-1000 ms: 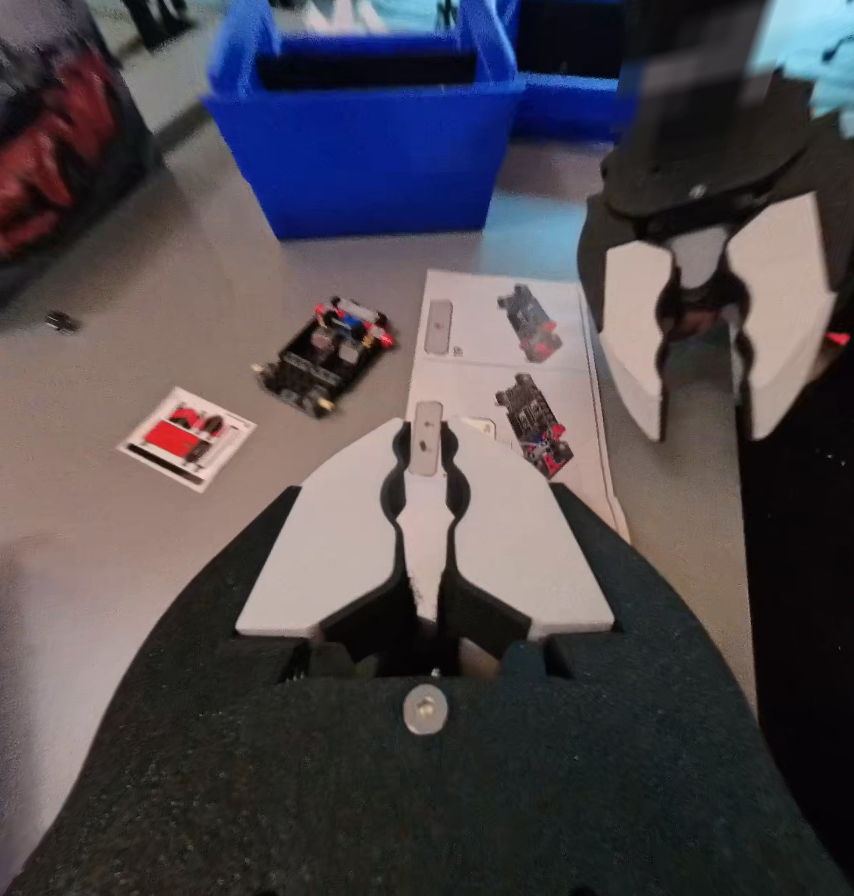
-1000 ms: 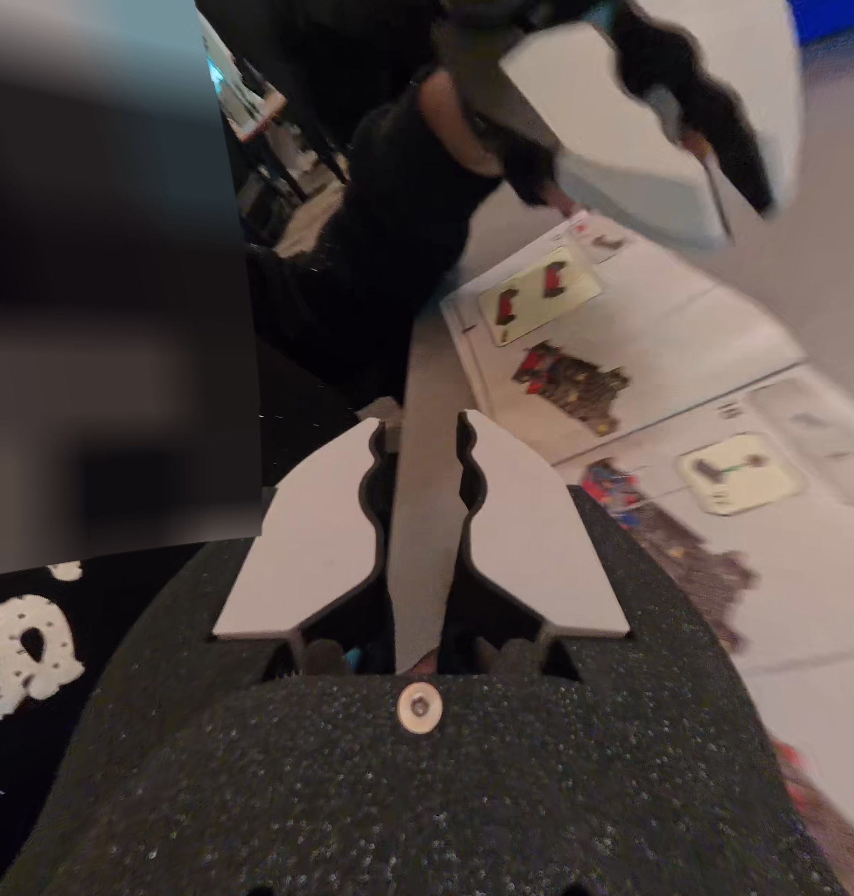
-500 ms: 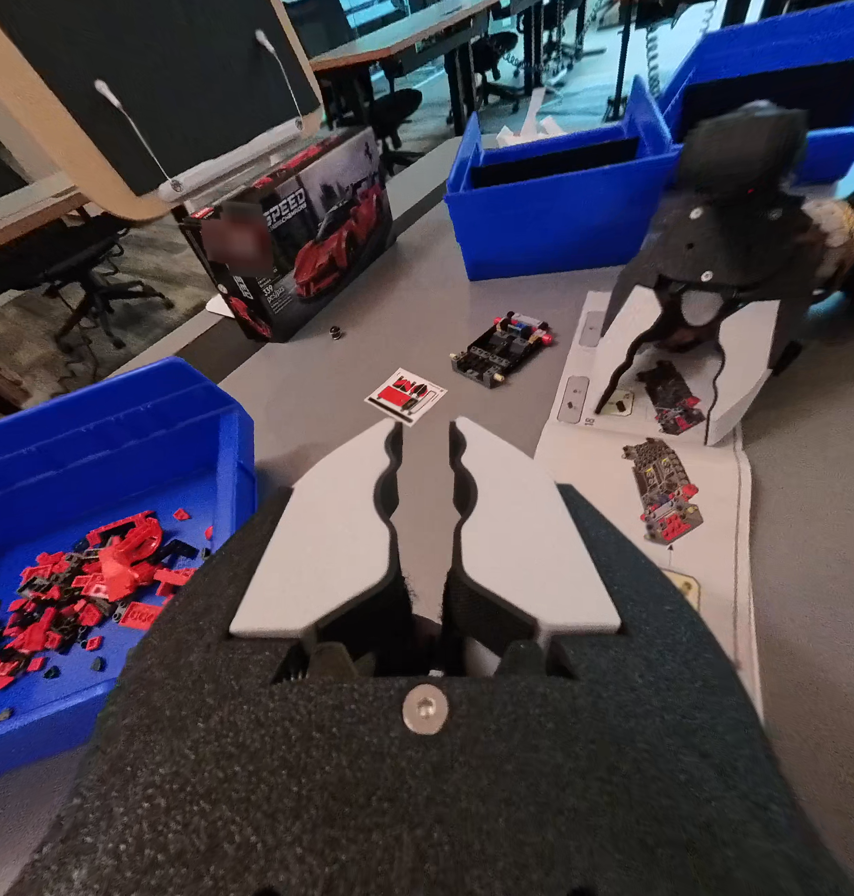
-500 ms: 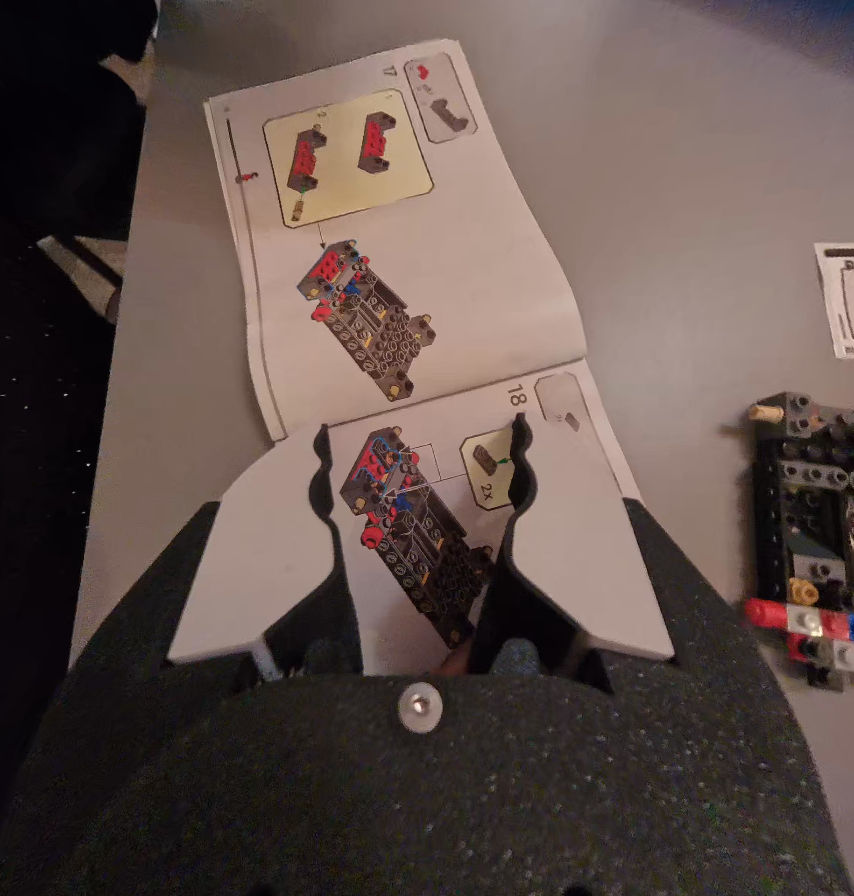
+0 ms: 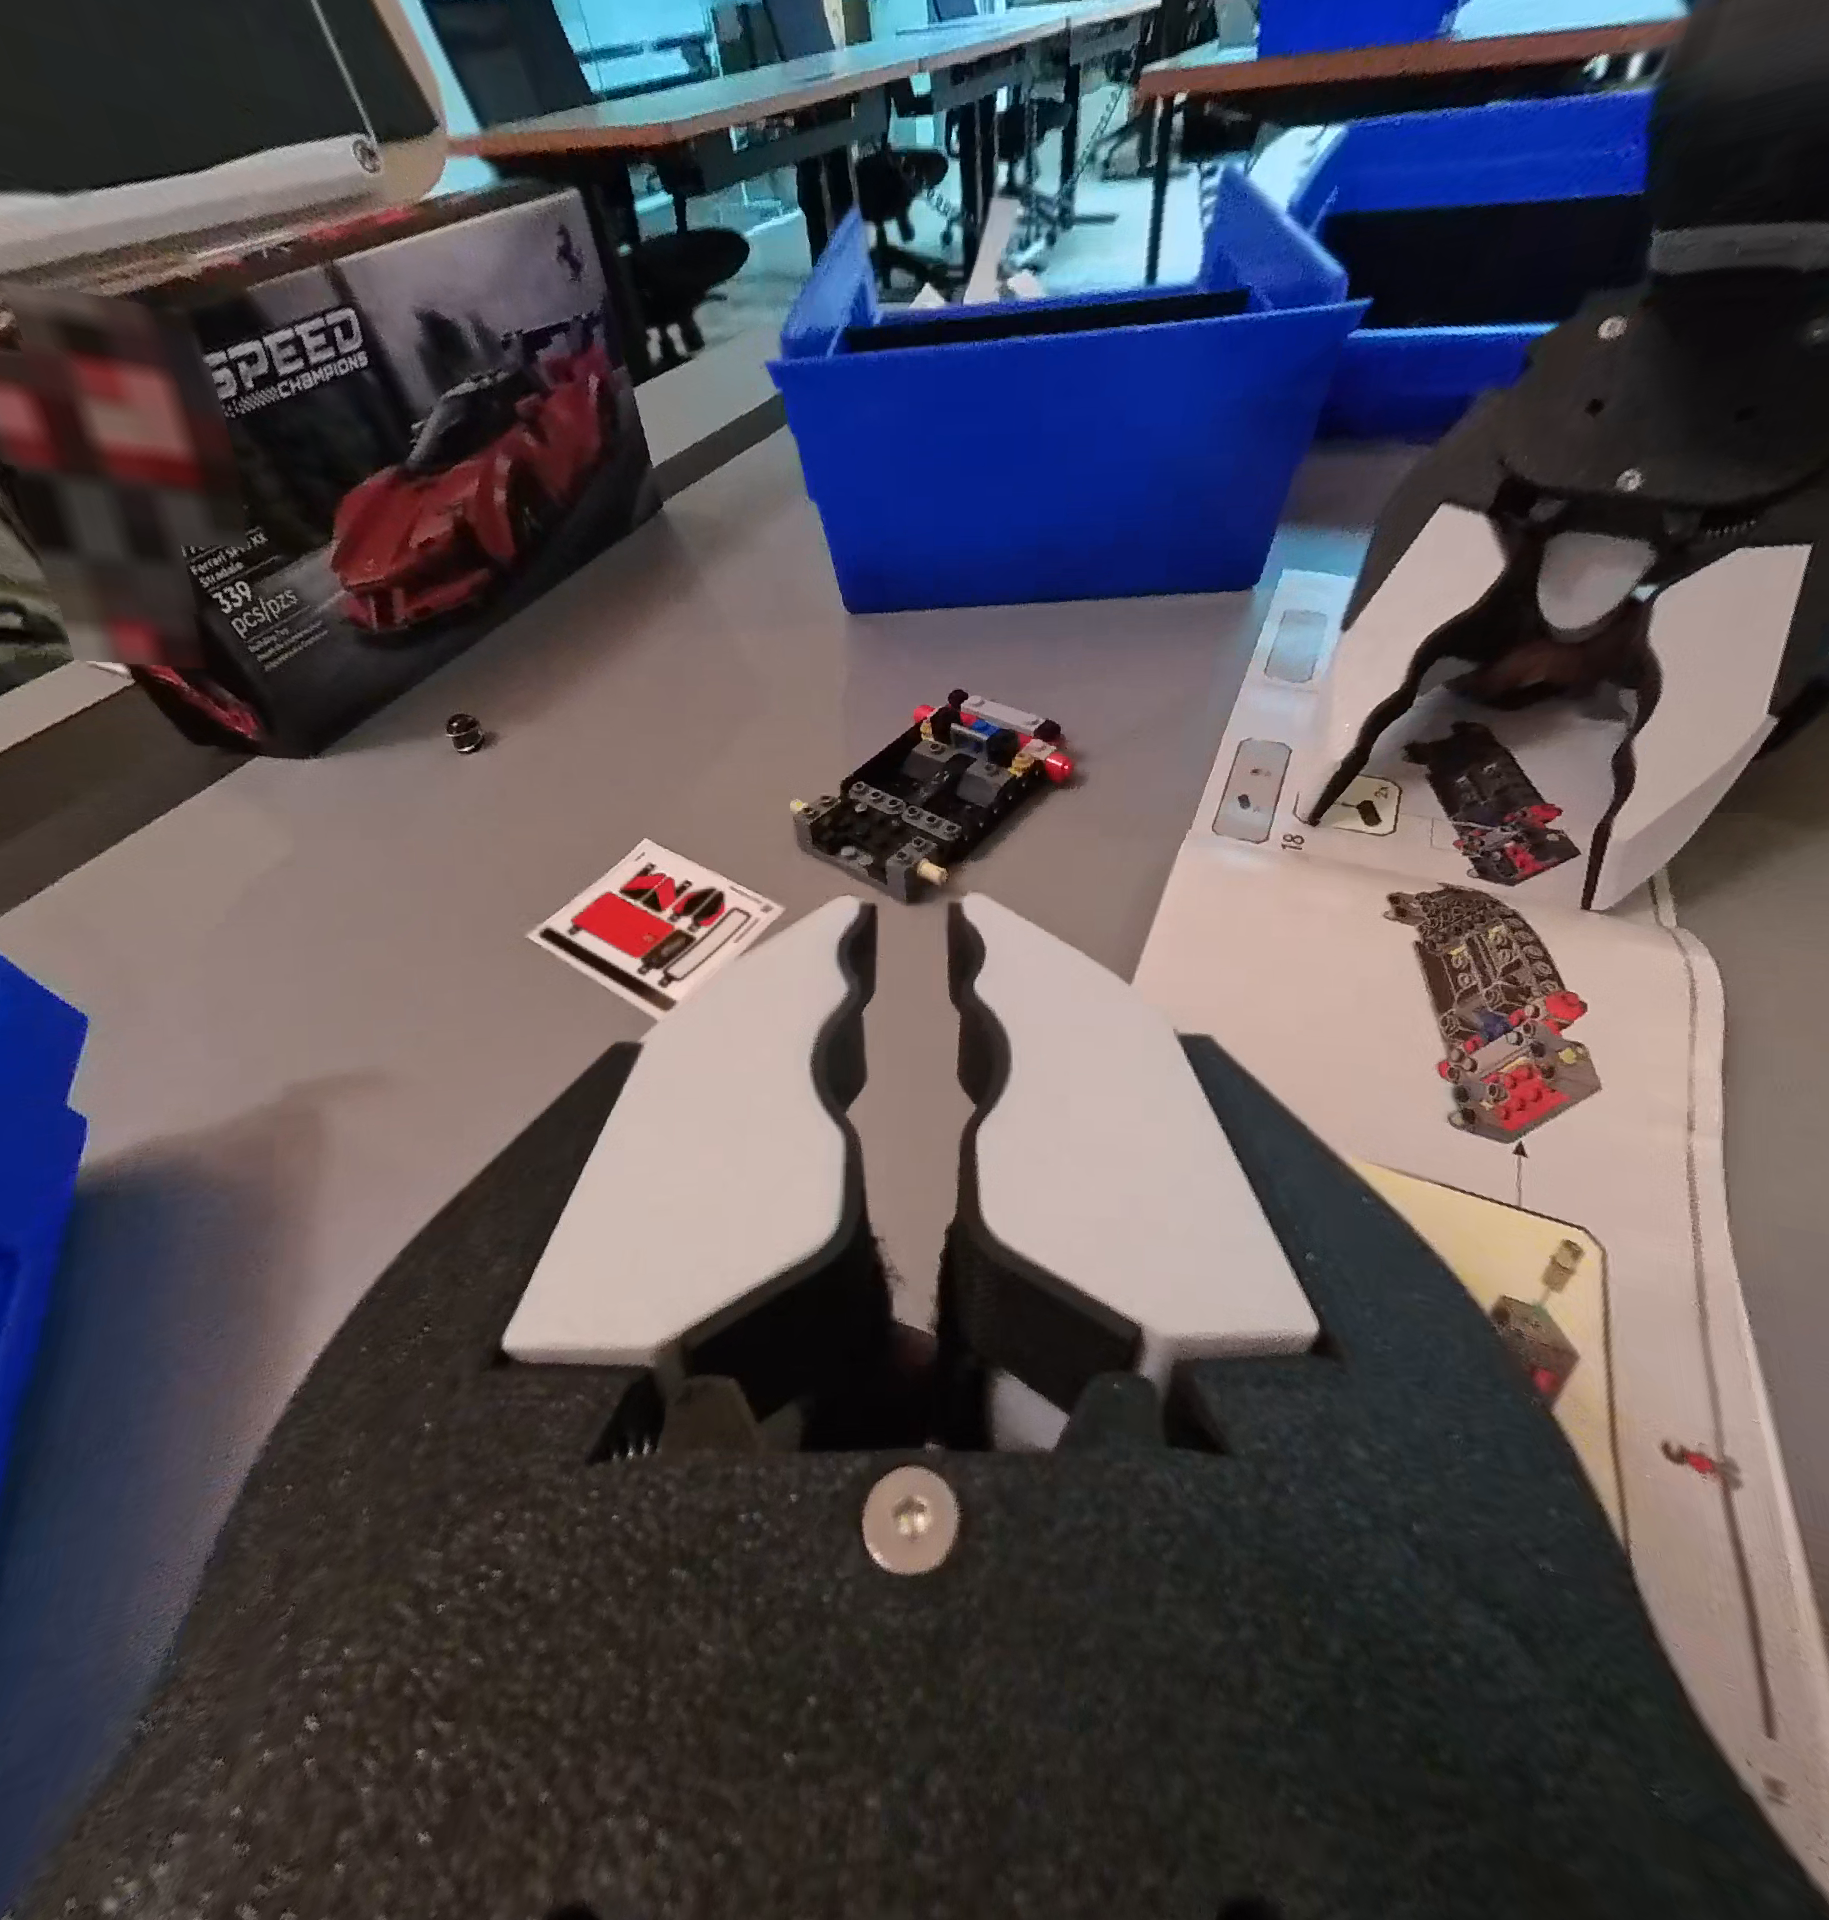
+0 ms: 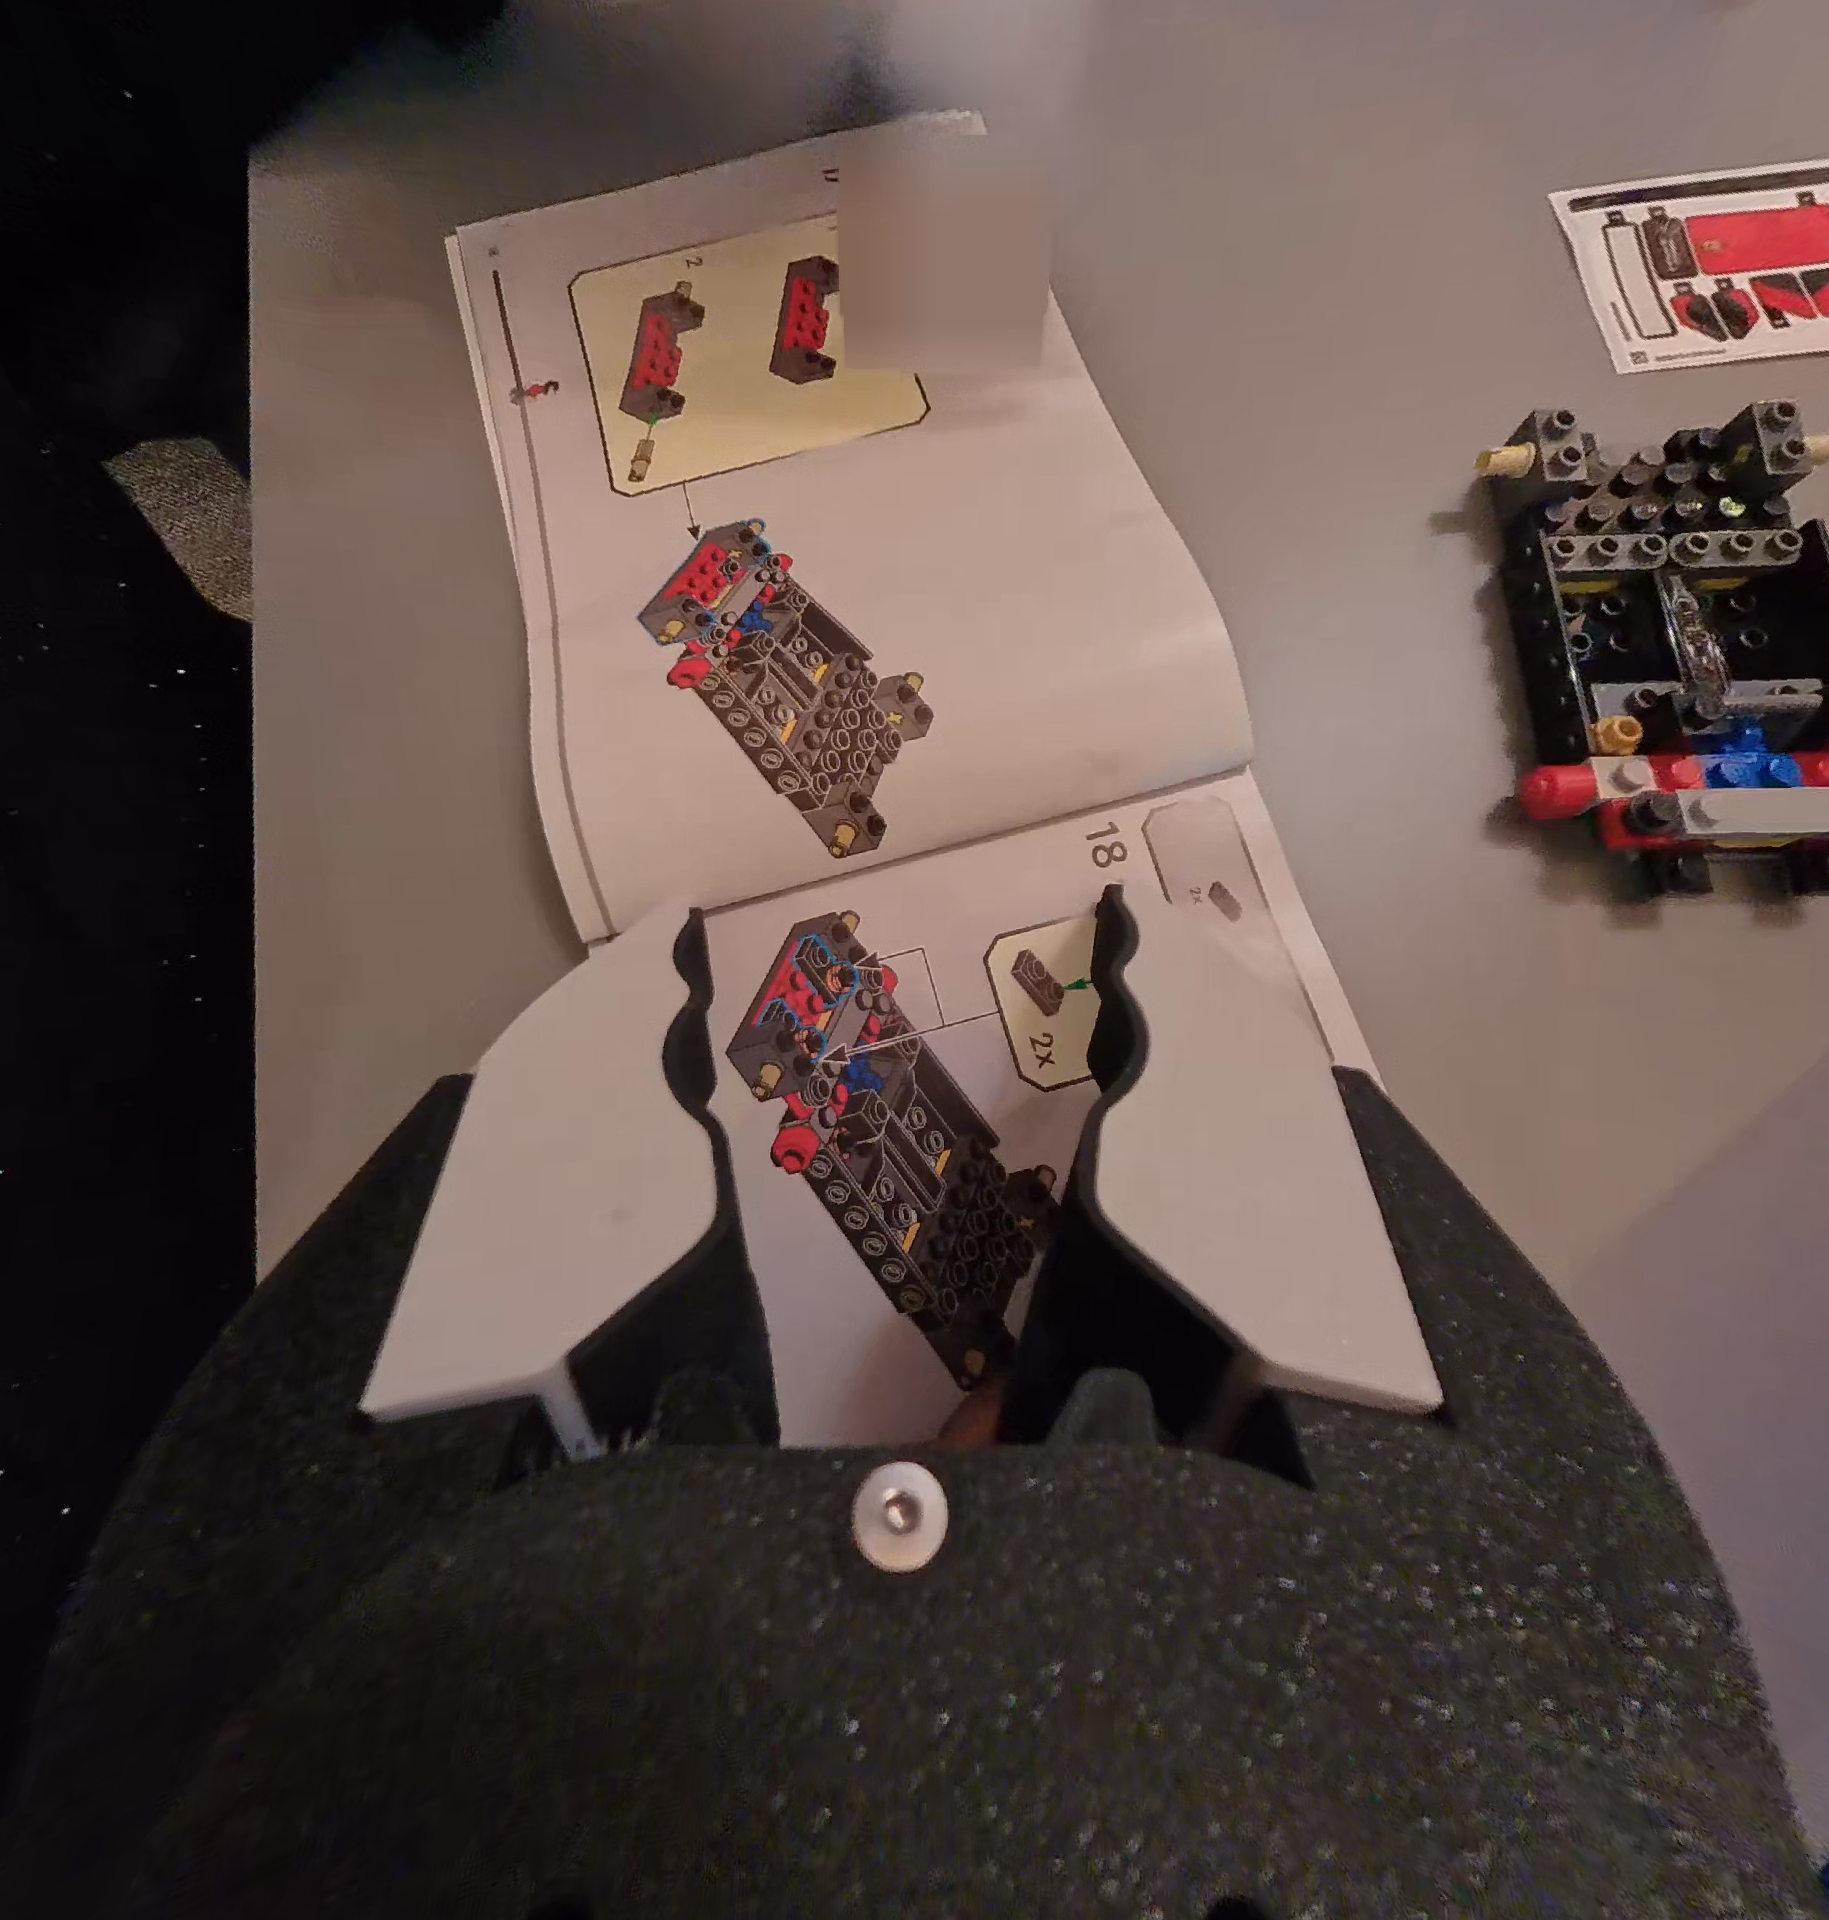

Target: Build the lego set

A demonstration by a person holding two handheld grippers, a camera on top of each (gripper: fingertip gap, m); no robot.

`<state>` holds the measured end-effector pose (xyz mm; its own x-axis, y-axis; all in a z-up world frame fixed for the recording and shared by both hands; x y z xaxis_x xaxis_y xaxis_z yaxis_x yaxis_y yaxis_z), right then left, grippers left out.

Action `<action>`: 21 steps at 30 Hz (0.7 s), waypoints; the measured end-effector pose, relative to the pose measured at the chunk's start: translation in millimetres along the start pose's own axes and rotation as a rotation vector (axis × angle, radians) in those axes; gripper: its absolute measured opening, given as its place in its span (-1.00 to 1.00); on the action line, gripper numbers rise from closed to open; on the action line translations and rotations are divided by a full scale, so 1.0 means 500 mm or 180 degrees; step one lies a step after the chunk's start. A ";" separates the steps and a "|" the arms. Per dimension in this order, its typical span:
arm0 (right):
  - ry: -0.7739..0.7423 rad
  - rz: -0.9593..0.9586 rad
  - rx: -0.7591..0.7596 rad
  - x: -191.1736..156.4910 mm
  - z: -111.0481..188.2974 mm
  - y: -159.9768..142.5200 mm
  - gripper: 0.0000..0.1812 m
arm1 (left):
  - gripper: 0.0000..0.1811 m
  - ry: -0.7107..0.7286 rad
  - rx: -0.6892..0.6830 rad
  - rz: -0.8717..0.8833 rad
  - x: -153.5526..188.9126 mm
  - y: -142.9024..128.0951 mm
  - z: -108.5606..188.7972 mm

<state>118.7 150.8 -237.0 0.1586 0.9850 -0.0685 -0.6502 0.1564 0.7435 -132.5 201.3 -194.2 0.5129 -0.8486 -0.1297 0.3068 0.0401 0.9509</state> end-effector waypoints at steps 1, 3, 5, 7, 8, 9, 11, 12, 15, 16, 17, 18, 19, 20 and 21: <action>0.0003 -0.0005 0.0000 0.000 0.000 0.000 -0.22 | -0.87 -0.0045 0.0109 -0.0033 -0.004 -0.003 -0.001; 0.0006 -0.0024 0.0006 0.002 0.000 0.000 -0.23 | -0.89 -0.0186 0.0375 -0.0011 -0.012 0.001 0.004; 0.0004 -0.0039 0.0012 0.003 0.000 0.000 -0.24 | -0.89 -0.0386 0.0441 0.0035 -0.017 0.019 0.020; 0.0011 -0.0083 0.0025 0.005 0.000 0.001 -0.26 | -0.89 -0.0546 0.0288 0.0102 -0.018 0.043 0.036; 0.0028 -0.0107 0.0033 0.006 0.001 0.001 -0.27 | -0.89 -0.0635 0.0139 0.0142 -0.017 0.047 0.042; 0.0044 -0.0130 0.0041 0.007 0.001 0.001 -0.27 | -0.88 -0.0716 -0.0038 0.0193 -0.014 0.045 0.045; 0.0069 -0.0168 0.0053 0.009 0.001 0.001 -0.28 | -0.87 -0.0735 -0.0231 0.0212 -0.013 0.026 0.043; 0.0075 -0.0174 0.0055 0.010 0.001 0.001 -0.28 | -0.88 -0.0714 -0.0199 0.0185 -0.012 0.014 0.040; 0.0081 -0.0165 0.0054 0.009 0.001 0.001 -0.27 | -0.90 -0.0653 -0.0313 0.0343 -0.016 -0.011 0.027; 0.0088 -0.0170 0.0056 0.009 0.001 0.001 -0.27 | -0.90 -0.0578 -0.0398 0.0338 -0.019 -0.010 0.023; 0.0099 -0.0181 0.0060 0.010 0.002 0.001 -0.27 | -0.89 -0.0503 -0.0386 0.0286 -0.020 -0.006 0.020; 0.0114 -0.0196 0.0066 0.010 0.002 0.002 -0.27 | -0.89 -0.0430 -0.0318 0.0208 -0.019 -0.001 0.019; 0.0126 -0.0212 0.0071 0.011 0.002 0.002 -0.27 | -0.89 -0.0362 -0.0245 0.0115 -0.017 0.003 0.019; 0.0130 -0.0228 0.0076 0.012 0.002 0.002 -0.28 | -0.89 -0.0299 -0.0196 0.0023 -0.016 0.006 0.019; 0.0121 -0.0240 0.0078 0.012 0.002 0.002 -0.29 | -0.88 -0.0247 -0.0170 -0.0051 -0.015 0.008 0.019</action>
<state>120.1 157.0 -236.0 0.1778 0.9726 -0.1496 -0.6190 0.2287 0.7514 -142.9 202.7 -186.9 0.4447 -0.8875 -0.1206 0.3580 0.0527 0.9322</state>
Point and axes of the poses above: each gripper's, where its closed fingertips meet, z back along the fingers, y out of its top, x = y × z across the jaws, the point moved 8 cm from there along z, back along the fingers, and after that the axes turned 2 degrees about -z, right-handed, at the moved point
